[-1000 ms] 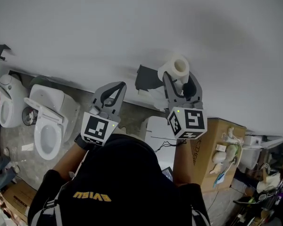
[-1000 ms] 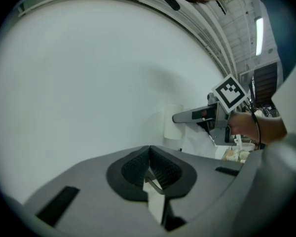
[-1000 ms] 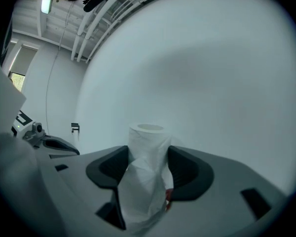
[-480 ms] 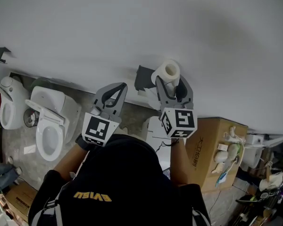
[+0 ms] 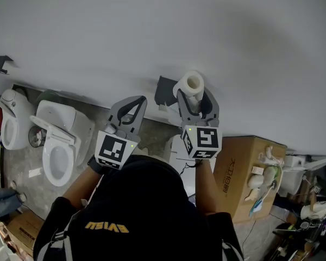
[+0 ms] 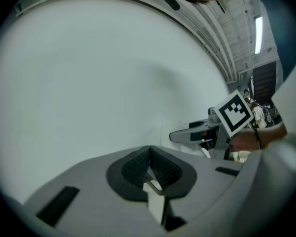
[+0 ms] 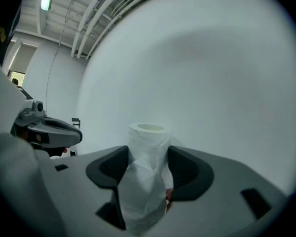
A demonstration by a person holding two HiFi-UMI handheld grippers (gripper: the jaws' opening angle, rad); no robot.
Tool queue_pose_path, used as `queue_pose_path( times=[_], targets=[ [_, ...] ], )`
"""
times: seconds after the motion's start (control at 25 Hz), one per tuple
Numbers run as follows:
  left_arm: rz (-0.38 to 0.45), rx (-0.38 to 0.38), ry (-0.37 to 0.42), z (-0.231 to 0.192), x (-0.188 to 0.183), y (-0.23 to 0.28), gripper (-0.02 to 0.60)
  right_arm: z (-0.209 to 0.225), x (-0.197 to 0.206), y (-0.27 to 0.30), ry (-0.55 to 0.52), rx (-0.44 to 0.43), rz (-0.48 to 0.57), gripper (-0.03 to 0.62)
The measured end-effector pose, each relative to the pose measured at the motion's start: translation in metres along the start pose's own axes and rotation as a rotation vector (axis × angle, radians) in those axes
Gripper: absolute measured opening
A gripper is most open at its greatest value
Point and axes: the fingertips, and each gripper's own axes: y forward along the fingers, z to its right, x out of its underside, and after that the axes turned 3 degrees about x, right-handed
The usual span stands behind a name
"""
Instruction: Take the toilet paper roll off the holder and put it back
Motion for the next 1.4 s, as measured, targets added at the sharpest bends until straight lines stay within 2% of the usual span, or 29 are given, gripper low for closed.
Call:
queue_pose_path(
  times=[0.64,1.4],
  targets=[
    [-0.008,0.001,0.004,0.001,0.002,0.001,0.012,0.000,0.024,0.010,-0.043,0.024,-0.048,0.258],
    [-0.019,0.004,-0.007,0.007,0.006,0.000,0.012,0.001,0.026,0.007,-0.024,0.029,-0.029,0.264]
  ],
)
